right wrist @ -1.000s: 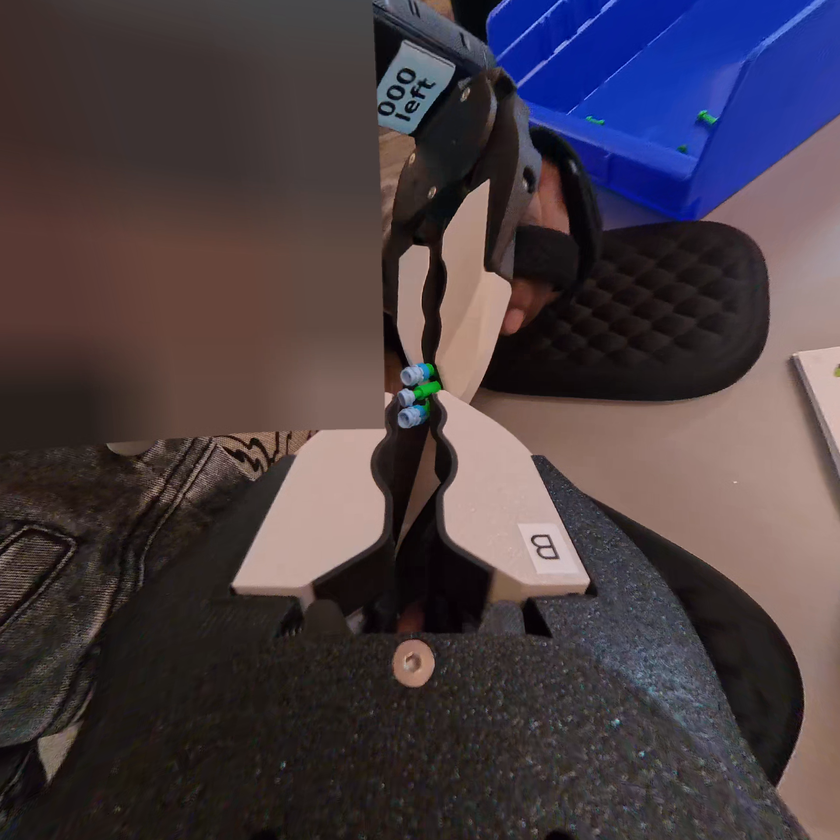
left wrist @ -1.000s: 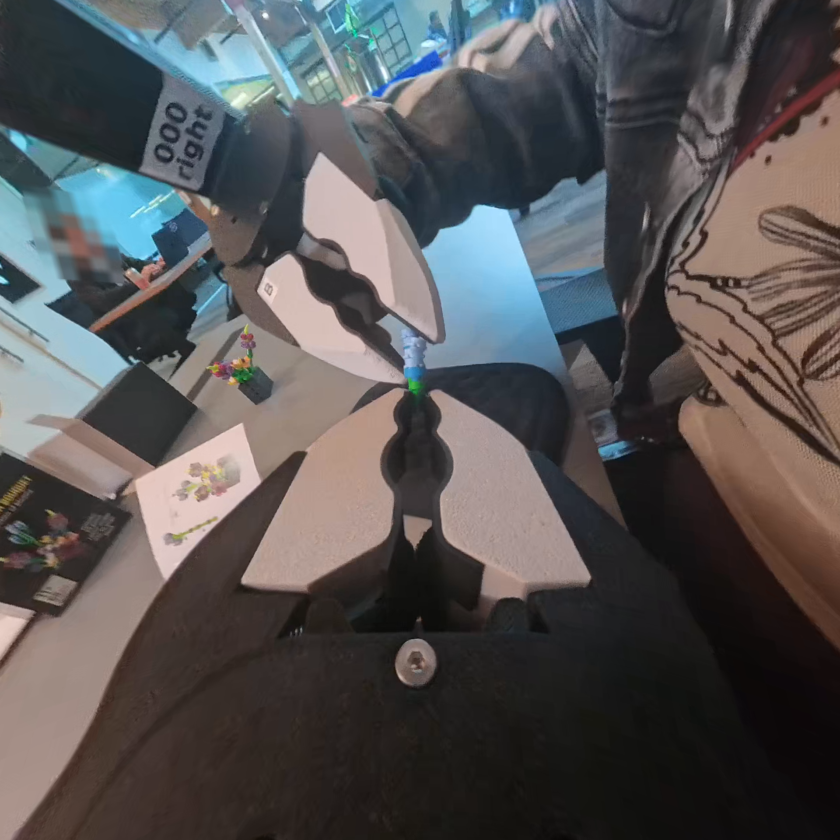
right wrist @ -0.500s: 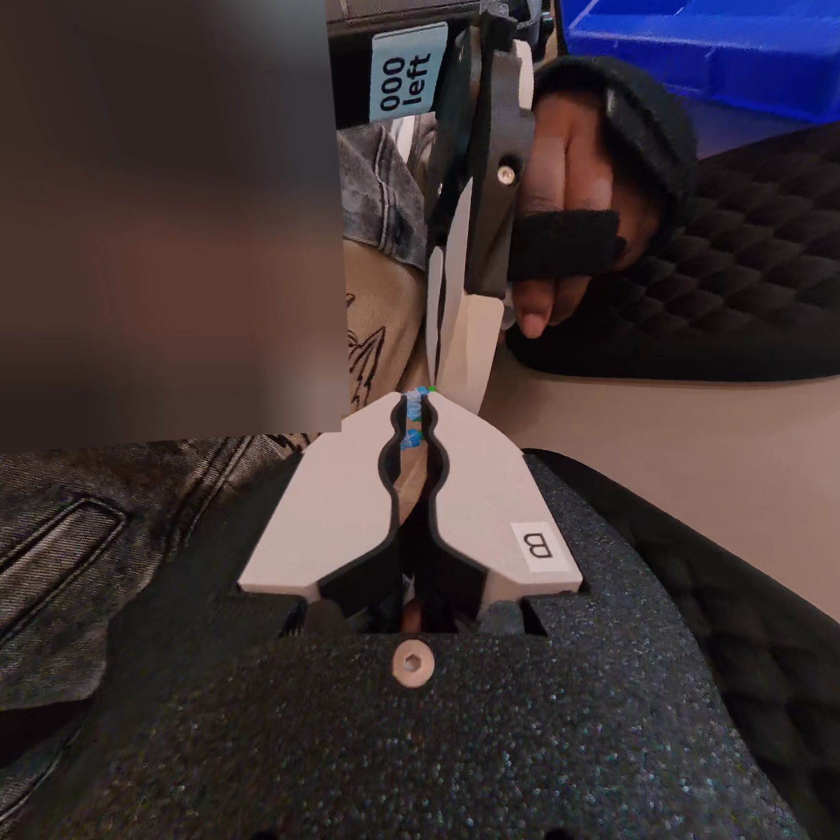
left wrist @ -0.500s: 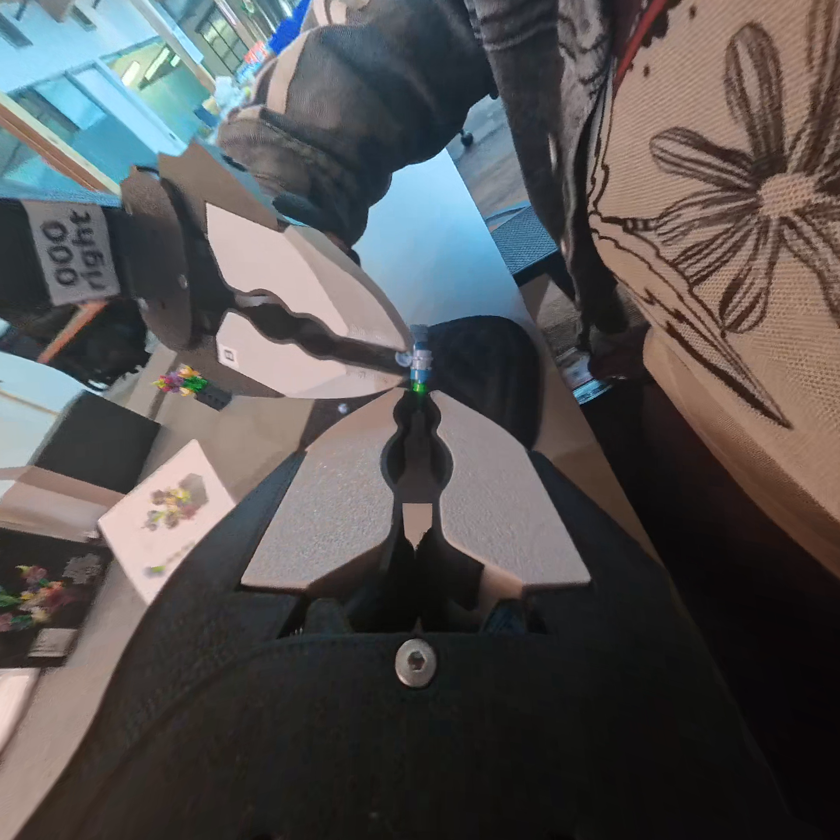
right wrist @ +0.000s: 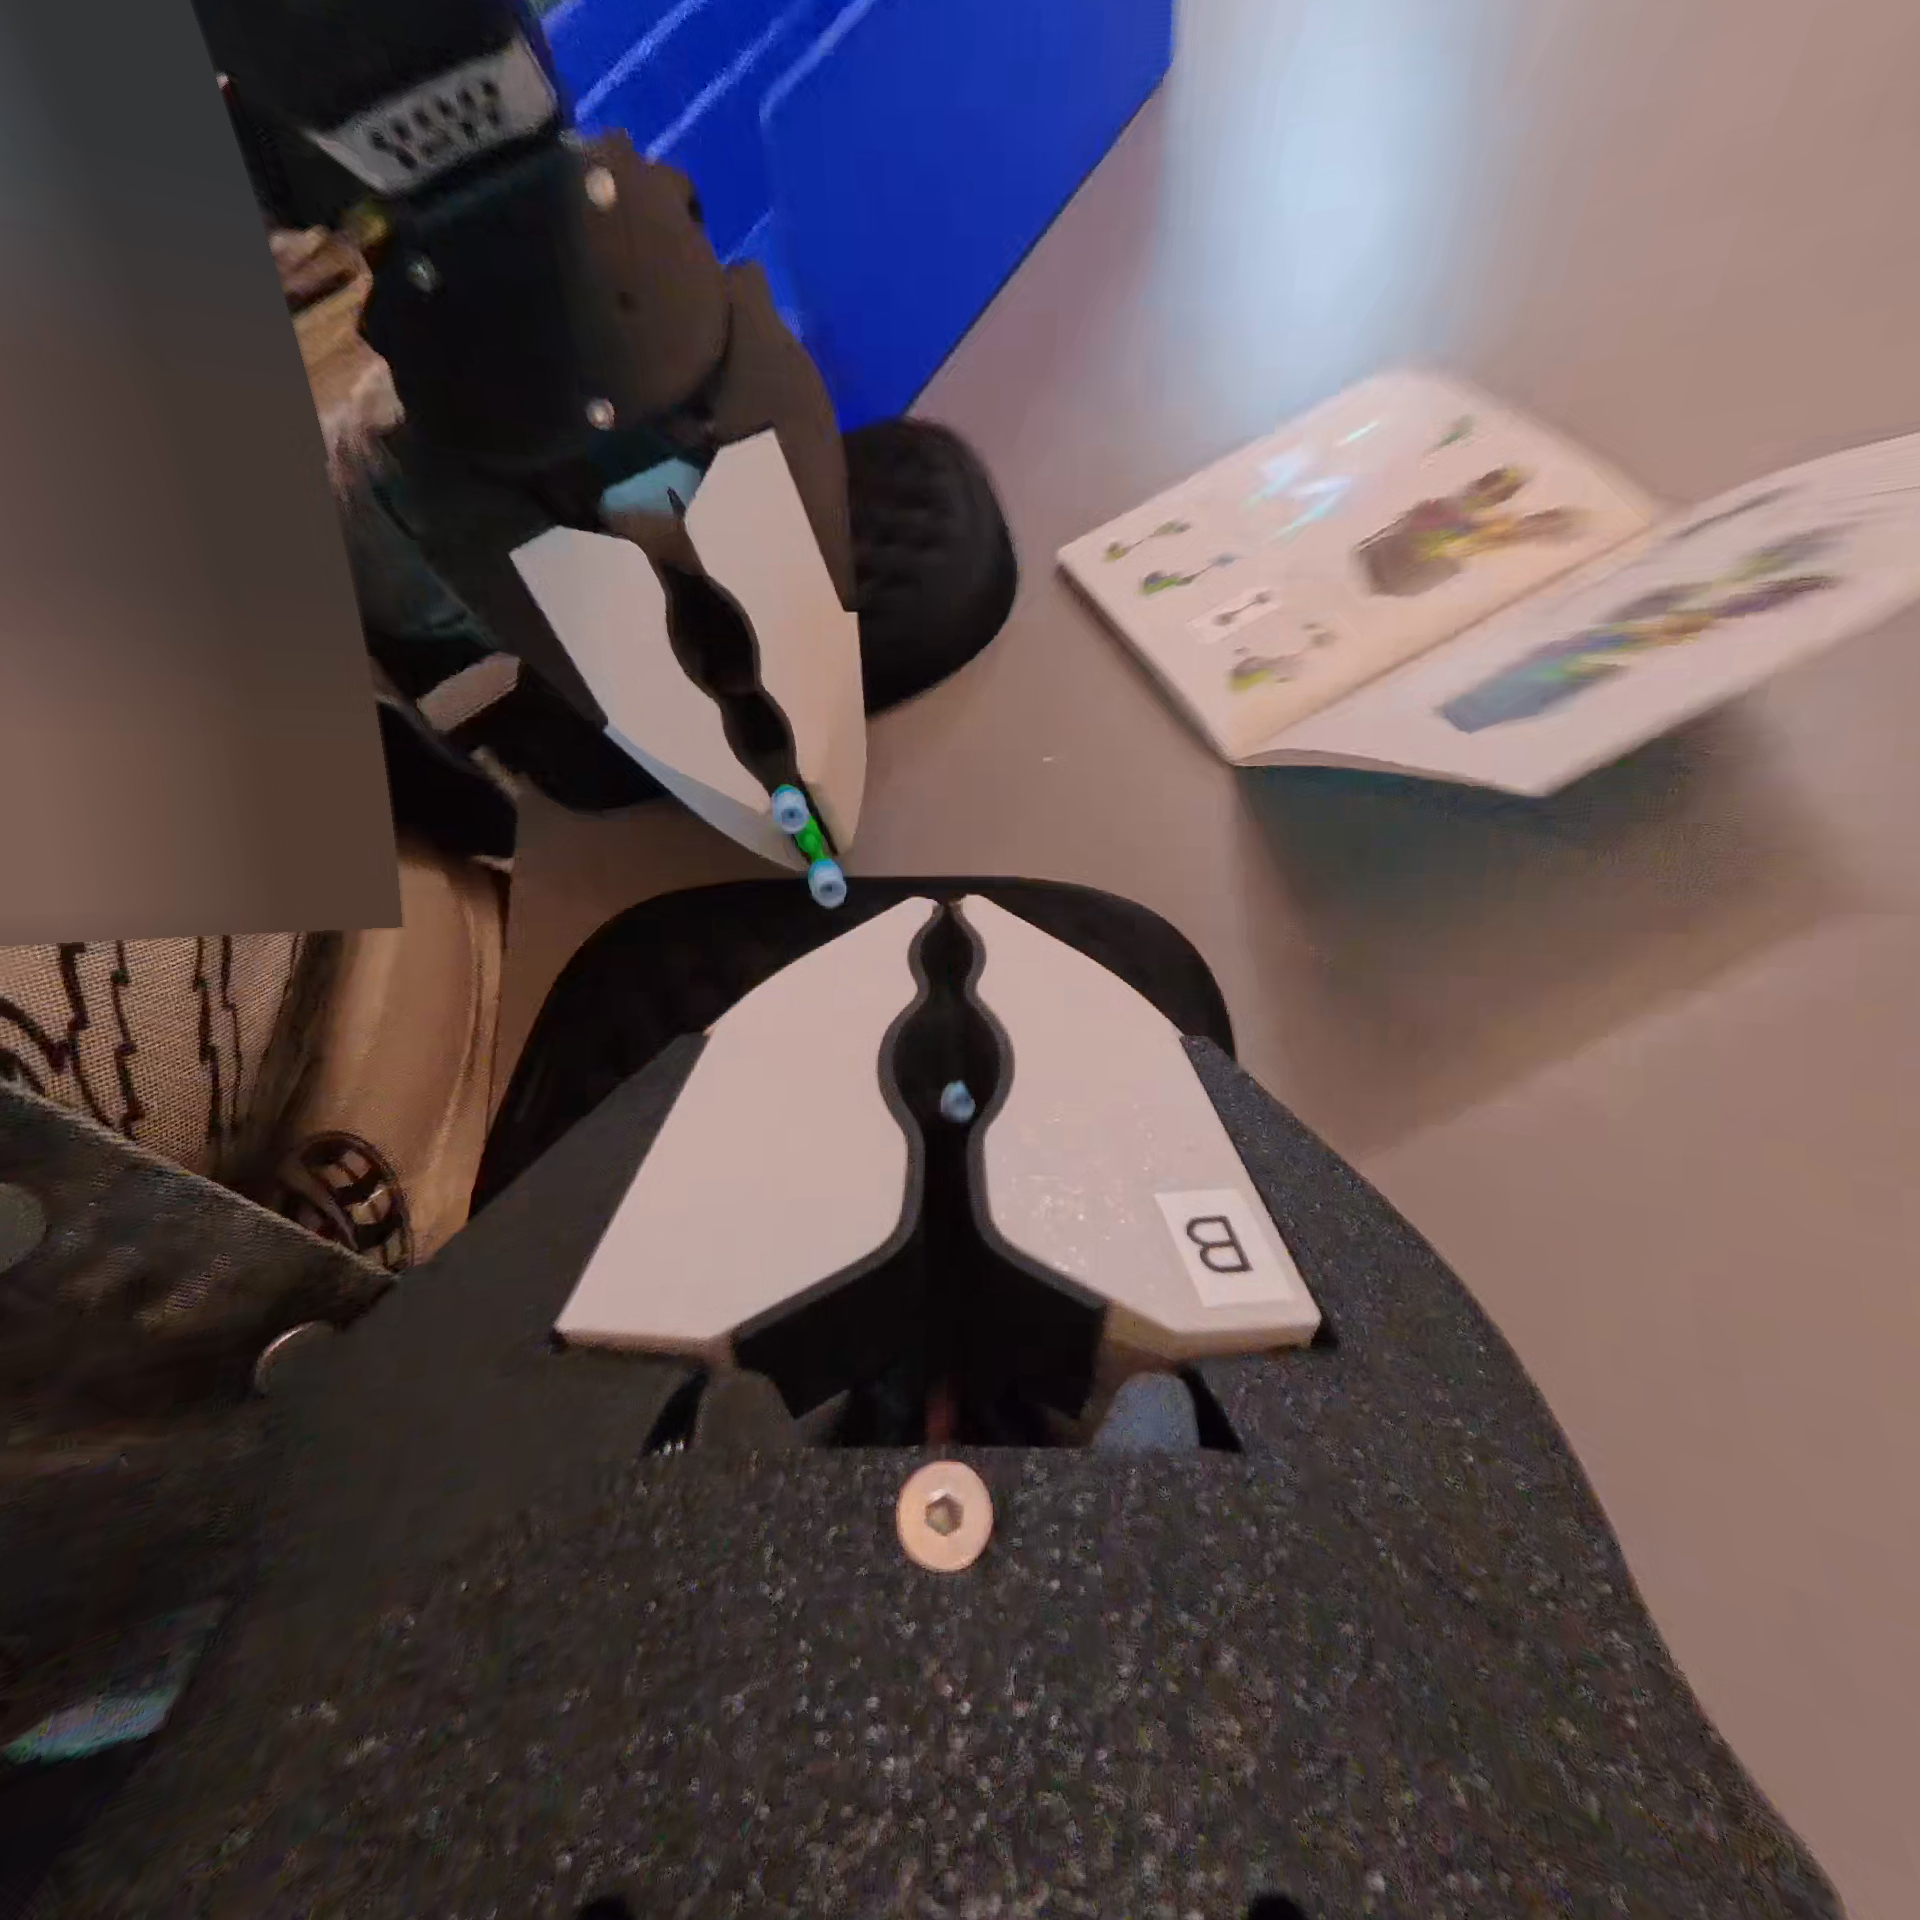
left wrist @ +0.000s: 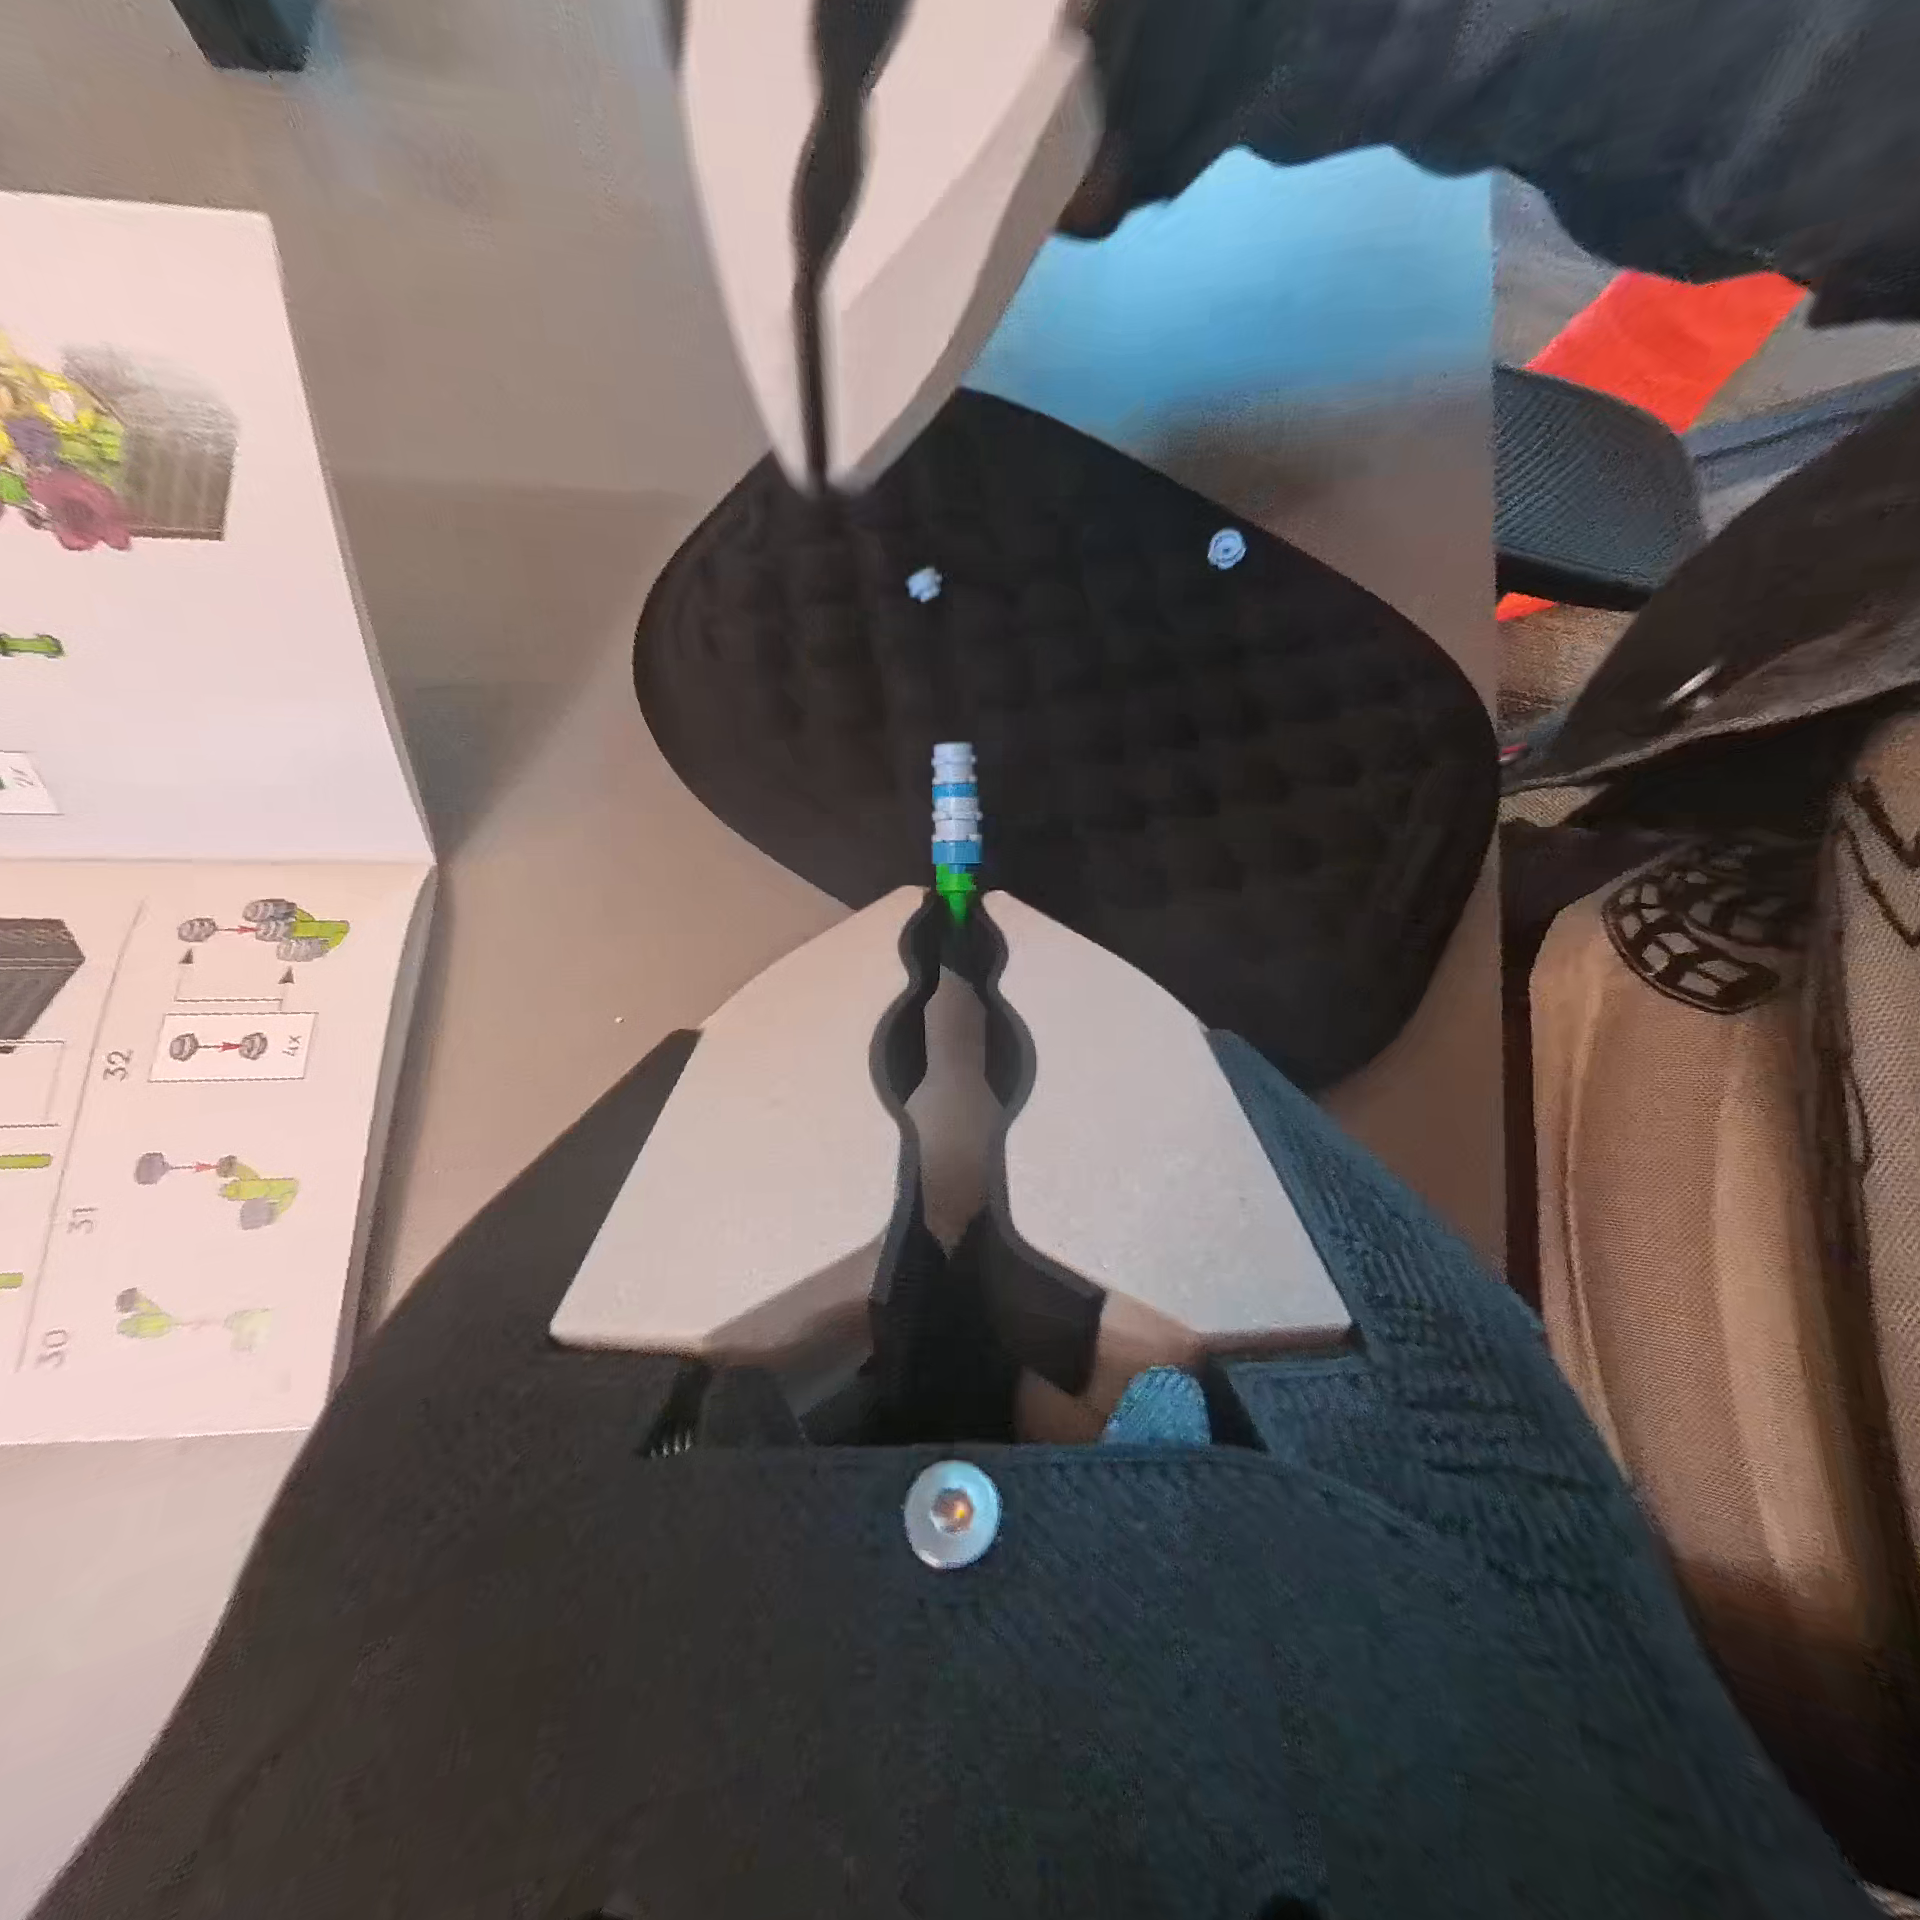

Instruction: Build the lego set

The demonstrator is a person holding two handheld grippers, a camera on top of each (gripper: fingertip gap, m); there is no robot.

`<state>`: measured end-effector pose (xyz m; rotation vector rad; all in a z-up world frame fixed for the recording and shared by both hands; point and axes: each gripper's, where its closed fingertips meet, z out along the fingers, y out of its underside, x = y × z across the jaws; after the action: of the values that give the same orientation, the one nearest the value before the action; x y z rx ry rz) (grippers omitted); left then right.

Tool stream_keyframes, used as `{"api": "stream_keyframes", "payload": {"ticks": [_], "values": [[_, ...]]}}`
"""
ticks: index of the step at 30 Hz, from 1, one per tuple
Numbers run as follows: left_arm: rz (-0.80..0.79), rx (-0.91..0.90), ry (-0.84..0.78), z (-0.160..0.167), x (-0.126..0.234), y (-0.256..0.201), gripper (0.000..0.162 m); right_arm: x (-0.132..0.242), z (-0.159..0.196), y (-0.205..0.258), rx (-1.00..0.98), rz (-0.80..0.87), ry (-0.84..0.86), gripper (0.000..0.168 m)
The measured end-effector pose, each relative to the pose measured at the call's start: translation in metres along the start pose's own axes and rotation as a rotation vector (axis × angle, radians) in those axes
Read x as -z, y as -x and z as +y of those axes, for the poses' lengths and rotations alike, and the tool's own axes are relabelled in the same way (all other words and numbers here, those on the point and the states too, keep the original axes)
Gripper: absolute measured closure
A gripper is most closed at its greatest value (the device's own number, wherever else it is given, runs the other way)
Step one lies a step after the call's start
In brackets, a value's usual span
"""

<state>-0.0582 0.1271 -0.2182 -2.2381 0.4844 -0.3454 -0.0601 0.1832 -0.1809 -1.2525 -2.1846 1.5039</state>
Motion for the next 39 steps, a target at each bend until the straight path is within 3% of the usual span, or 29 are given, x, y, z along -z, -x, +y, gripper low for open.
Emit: {"api": "stream_keyframes", "payload": {"ticks": [2, 5, 11, 24, 28, 33, 39], "values": [[-0.021, -0.008, -0.053, -0.005, 0.005, 0.001, 0.156, 0.027, 0.004, 0.011, 0.016, 0.058, -0.060, 0.156], [-0.046, 0.012, -0.145, -0.015, 0.014, 0.005, 0.156, 0.046, 0.035, 0.033, 0.106, 0.151, 0.048, 0.158], [-0.041, -0.007, -0.264, -0.024, 0.025, 0.002, 0.156, 0.031, 0.064, 0.056, 0.084, 0.192, 0.210, 0.158], [-0.028, -0.036, -0.272, -0.023, 0.025, -0.001, 0.156, 0.022, 0.078, 0.049, 0.050, 0.179, 0.417, 0.162], [-0.015, -0.012, -0.300, -0.024, 0.028, 0.000, 0.156, 0.022, 0.071, 0.047, 0.061, 0.188, 0.360, 0.163], [-0.004, 0.011, -0.353, -0.028, 0.034, 0.002, 0.157, 0.021, 0.033, 0.015, -0.070, 0.256, 0.034, 0.162], [0.007, 0.014, -0.347, -0.027, 0.033, 0.001, 0.156, 0.009, 0.033, 0.001, -0.229, 0.184, -0.030, 0.162]]}}
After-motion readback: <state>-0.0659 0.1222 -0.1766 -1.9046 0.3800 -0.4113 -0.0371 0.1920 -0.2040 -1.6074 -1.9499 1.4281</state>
